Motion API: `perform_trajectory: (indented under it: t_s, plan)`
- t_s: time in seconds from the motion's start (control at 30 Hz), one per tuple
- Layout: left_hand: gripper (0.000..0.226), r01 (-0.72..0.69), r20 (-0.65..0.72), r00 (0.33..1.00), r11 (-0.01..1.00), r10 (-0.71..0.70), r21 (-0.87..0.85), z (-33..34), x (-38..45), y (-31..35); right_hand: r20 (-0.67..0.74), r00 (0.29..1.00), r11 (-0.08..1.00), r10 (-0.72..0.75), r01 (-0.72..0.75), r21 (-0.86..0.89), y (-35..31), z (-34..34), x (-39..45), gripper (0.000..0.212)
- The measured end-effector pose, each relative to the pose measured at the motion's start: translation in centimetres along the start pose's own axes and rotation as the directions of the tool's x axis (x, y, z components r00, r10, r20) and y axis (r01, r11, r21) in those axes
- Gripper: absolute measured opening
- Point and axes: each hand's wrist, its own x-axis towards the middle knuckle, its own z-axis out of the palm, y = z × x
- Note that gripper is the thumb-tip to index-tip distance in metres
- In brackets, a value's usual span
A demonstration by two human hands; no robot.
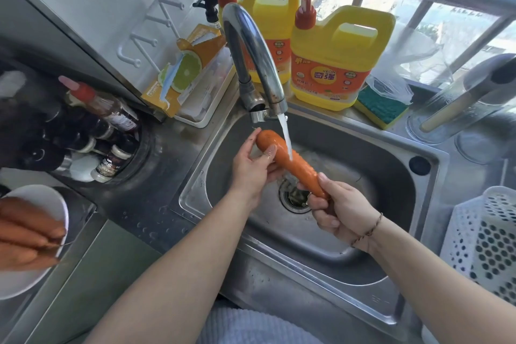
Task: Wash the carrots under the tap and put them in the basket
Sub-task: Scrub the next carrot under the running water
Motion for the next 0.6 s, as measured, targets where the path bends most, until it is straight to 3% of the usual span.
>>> perform_trajectory:
  t_s: [0.07,0.13,0.23,0.33,0.47,0.53,0.6]
  plan:
    - [0.082,0.020,0.070,0.997,1.000,-0.021,0.022,0.3,-0.3,-0.3,0.002,1.000,1.000,-0.007,0.007,0.003,0.0,0.1,0.1,0.044]
    - [0.102,-0.061,0.118,0.992,0.985,0.042,0.159,0.6,-0.6,-0.7,0.013,1.000,1.000,0.006,-0.006,0.022,0.0,0.1,0.0,0.043]
    - [0.085,-0.142,0.055,0.990,0.960,0.132,0.243,0.5,-0.1,0.1,0.046,0.998,0.994,0.047,-0.051,0.094,0.1,-0.2,-0.1,0.045]
    - [0.053,-0.101,-0.038,0.993,0.985,0.108,0.139,0.5,0.2,0.9,0.097,0.989,0.985,0.107,-0.119,0.126,-0.3,-0.4,-0.3,0.045]
    - [0.069,-0.020,0.036,0.999,0.994,0.023,-0.104,0.2,-0.1,1.2,0.173,0.961,0.965,0.217,-0.238,0.109,-1.2,-0.5,0.0,0.044]
    - [0.072,-0.046,-0.019,0.999,0.988,0.044,-0.151,0.1,0.2,1.5,0.057,0.969,0.970,0.242,-0.241,-0.014,-1.3,0.0,0.7,0.048]
    - [0.073,-0.124,-0.133,0.985,0.984,0.107,-0.129,0.1,0.3,2.0,-0.143,0.988,0.963,0.056,-0.092,-0.254,-1.2,1.0,1.8,0.041]
